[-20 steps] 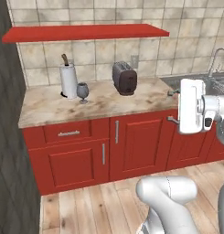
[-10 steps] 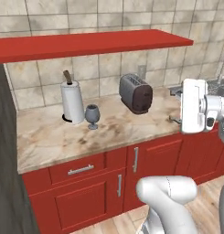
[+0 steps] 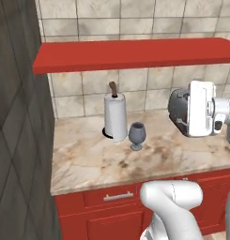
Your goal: Retrieve the wine glasses from the counter and place one next to each plate.
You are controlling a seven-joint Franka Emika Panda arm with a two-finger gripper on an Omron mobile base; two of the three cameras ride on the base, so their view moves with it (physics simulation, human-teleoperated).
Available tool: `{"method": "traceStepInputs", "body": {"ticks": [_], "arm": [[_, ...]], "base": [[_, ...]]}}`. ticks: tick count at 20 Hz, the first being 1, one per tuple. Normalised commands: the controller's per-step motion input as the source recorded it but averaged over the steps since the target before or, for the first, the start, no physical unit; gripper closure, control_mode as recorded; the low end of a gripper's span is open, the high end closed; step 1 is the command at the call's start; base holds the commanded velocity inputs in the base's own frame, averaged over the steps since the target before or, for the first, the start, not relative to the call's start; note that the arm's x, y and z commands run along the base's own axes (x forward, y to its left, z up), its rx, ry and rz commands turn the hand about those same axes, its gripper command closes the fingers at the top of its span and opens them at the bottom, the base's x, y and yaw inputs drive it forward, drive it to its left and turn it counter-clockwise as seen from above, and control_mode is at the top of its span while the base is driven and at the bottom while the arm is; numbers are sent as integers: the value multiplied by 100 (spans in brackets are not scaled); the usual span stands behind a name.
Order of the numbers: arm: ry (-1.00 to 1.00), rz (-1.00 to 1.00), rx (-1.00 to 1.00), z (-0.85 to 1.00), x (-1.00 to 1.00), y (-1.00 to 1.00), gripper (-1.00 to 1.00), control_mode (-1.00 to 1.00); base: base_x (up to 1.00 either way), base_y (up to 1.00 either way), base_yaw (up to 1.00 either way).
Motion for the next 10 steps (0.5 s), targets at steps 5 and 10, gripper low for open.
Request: {"method": "traceStepInputs", "body": {"ticks": [5,10], "arm": [[0,0,0,0,0,0,-100,100],[0,0,0,0,0,0,-100,100]], "base": [[89,0,39],[35,2,21]]}}
